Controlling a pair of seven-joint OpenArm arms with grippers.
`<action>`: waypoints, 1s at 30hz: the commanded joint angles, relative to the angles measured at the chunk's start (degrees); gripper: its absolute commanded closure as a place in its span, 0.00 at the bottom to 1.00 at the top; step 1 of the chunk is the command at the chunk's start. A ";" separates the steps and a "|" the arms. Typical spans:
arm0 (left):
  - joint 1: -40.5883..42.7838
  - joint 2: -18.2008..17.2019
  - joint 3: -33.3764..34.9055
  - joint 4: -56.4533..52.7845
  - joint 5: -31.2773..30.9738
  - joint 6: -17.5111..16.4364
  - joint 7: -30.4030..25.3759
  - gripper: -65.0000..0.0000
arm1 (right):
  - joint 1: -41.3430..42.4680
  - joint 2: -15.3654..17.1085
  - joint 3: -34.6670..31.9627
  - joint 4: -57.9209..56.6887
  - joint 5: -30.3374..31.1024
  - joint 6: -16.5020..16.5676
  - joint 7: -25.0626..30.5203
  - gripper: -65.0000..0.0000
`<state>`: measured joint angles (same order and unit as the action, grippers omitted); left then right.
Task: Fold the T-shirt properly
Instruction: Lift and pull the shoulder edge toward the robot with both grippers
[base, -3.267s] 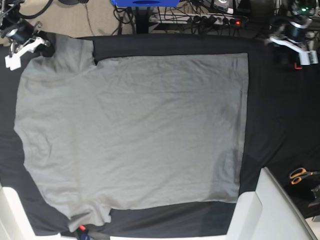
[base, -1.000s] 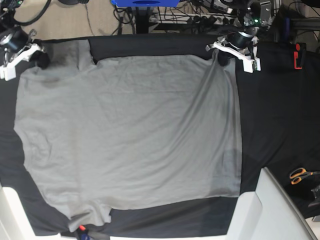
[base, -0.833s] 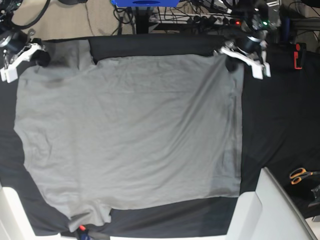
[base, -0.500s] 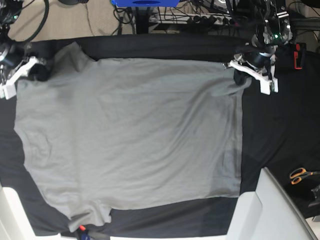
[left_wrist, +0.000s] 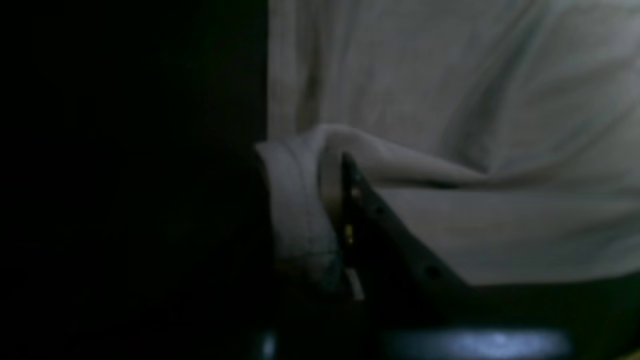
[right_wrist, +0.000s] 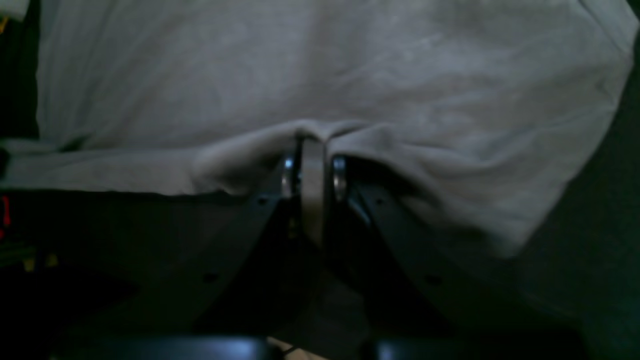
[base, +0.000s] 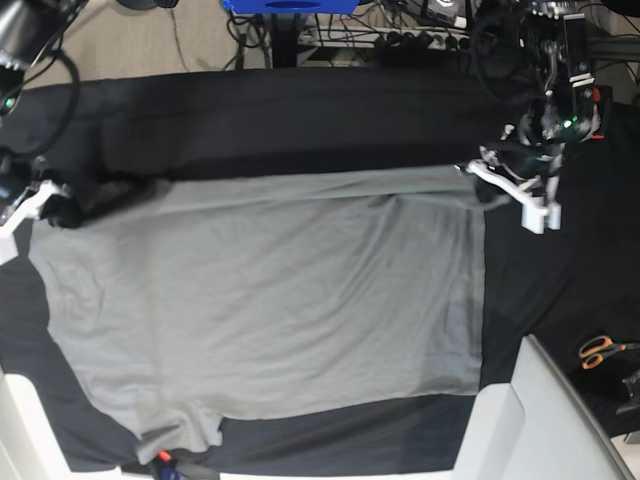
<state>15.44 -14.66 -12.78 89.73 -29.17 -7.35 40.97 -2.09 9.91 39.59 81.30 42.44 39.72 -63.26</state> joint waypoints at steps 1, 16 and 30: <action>-1.60 -1.21 1.48 -0.28 -0.41 -0.07 -1.19 1.00 | 1.52 1.12 0.19 -0.55 0.25 0.28 0.98 1.00; -14.87 -4.47 13.52 -12.94 -0.41 -0.07 -1.28 1.00 | 13.91 3.23 -5.88 -14.00 -12.41 0.28 6.17 1.00; -20.67 -4.11 14.14 -17.69 7.15 -0.07 -1.45 1.00 | 19.71 6.22 -15.81 -28.68 -12.68 0.28 19.70 1.00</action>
<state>-4.10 -18.15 1.61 71.22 -22.37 -7.38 40.53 16.21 15.29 23.79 51.94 28.67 39.53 -44.56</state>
